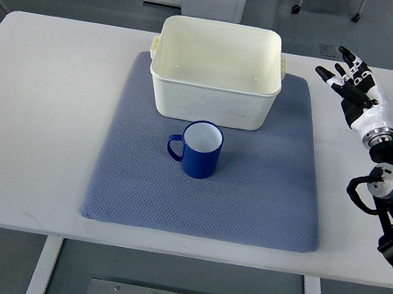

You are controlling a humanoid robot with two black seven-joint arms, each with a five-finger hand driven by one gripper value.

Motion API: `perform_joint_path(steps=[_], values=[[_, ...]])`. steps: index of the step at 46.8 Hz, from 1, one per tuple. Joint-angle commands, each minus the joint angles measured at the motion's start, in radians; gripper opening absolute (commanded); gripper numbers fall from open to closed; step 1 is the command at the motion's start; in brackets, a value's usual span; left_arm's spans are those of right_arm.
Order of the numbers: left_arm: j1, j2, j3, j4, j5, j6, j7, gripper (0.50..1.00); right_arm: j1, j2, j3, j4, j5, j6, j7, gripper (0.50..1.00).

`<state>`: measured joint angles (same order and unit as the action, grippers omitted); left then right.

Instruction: Place cup in box with right hand

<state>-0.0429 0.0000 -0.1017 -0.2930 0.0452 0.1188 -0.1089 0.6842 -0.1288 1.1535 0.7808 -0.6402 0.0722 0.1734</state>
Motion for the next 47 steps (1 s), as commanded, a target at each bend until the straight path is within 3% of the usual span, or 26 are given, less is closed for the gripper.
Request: perform_joint_path(steps=[1,47], values=[[0.0,0.0,-0.001,0.0,-0.002,0.001,0.0,1.0,0.0,0.0,0.0,-0.002,0.0,0.0,0.001,1.0],[0.008,0.0,-0.001,0.002,-0.002,0.001,0.0,1.0,0.0,-0.005,0.0,-0.008,0.005,0.003,0.001,1.0]])
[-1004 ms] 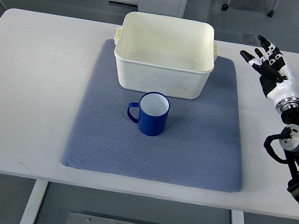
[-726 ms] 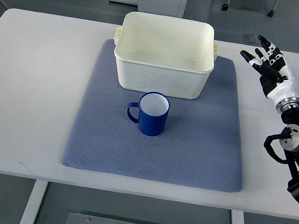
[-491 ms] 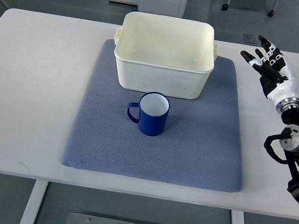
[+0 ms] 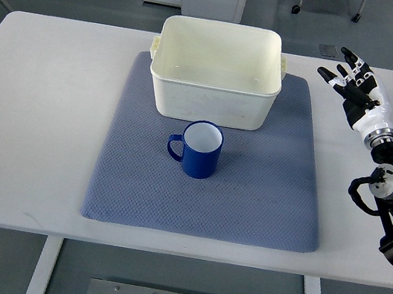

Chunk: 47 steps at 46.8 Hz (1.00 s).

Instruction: Place cup in box with right hand

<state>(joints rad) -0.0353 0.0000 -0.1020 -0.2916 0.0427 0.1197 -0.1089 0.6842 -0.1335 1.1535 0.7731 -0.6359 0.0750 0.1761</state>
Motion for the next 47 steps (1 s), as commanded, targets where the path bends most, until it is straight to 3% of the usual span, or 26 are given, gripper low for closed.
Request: perform_joint_path(steps=[1,29,47], values=[[0.0,0.0,0.001,-0.001,0.0,0.0,0.0,1.0,0.0,0.0,0.0,0.0,-0.001,0.0,-0.001,1.0],[0.0,0.0,0.001,0.0,0.0,0.0,0.0,1.0,0.005,-0.003,-0.012,0.009,0.019,0.026,0.0,0.998],[0.0,0.0,-0.001,0.0,0.0,0.0,0.0,1.0,-0.012,0.002,-0.014,0.017,0.019,0.023,0.049,0.998]])
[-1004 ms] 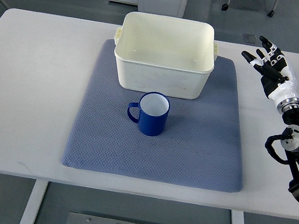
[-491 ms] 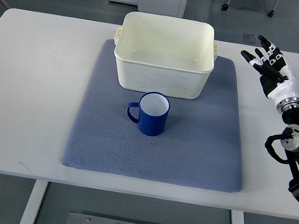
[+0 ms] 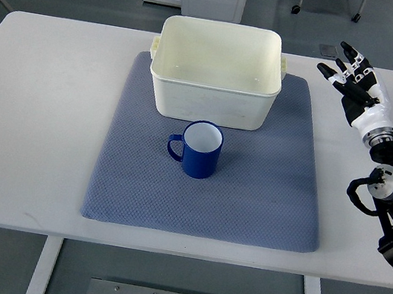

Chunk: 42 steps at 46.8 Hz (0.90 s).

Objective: Place cup in box with right hand
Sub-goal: 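Move the right hand toward the blue mug, fingers open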

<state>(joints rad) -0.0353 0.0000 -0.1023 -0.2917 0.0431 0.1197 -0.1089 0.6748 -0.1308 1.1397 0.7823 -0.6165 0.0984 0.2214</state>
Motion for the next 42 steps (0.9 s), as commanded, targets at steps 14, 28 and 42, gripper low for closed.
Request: perform_joint_path(steps=[14,28,42], values=[[0.0,0.0,0.001,0.0,0.0,0.0,0.0,1.0,-0.087,-0.038,0.002,0.187,-0.002,0.11,0.004,0.993],[0.0,0.0,0.001,0.0,0.0,0.0,0.0,1.0,-0.121,-0.055,0.0,0.327,-0.048,0.217,0.001,0.987],[0.0,0.0,0.001,-0.001,0.0,0.0,0.0,1.0,-0.143,-0.062,-0.054,0.394,-0.193,0.385,0.01,0.985]])
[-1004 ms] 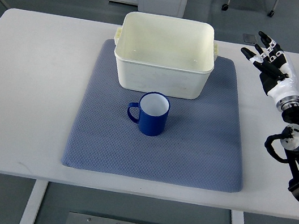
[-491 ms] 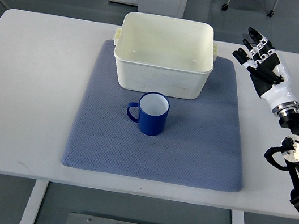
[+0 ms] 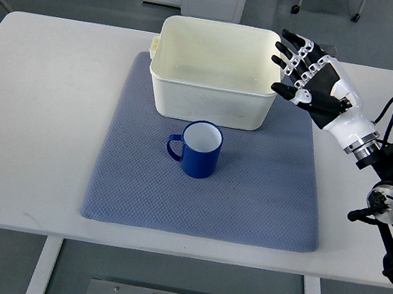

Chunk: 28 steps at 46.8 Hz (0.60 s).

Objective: Place cup in box with right hand
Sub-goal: 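Move the right hand toward the blue mug, fingers open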

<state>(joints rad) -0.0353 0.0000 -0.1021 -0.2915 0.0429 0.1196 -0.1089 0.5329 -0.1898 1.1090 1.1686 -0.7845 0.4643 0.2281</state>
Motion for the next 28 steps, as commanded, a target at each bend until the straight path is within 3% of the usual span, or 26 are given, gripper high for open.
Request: perform_joint_path(steps=[1,8,28], values=[[0.0,0.0,-0.001,0.0,0.0,0.0,0.0,1.0,-0.001,-0.007,-0.032,0.008,-0.035,0.022,0.008,0.985],[0.0,0.0,-0.001,0.0,0.0,0.0,0.0,1.0,0.002,-0.037,-0.109,0.02,-0.081,0.028,0.043,0.985],[0.0,0.0,-0.001,0.0,0.0,0.0,0.0,1.0,0.01,-0.037,-0.173,0.02,-0.154,0.013,0.056,0.97]])
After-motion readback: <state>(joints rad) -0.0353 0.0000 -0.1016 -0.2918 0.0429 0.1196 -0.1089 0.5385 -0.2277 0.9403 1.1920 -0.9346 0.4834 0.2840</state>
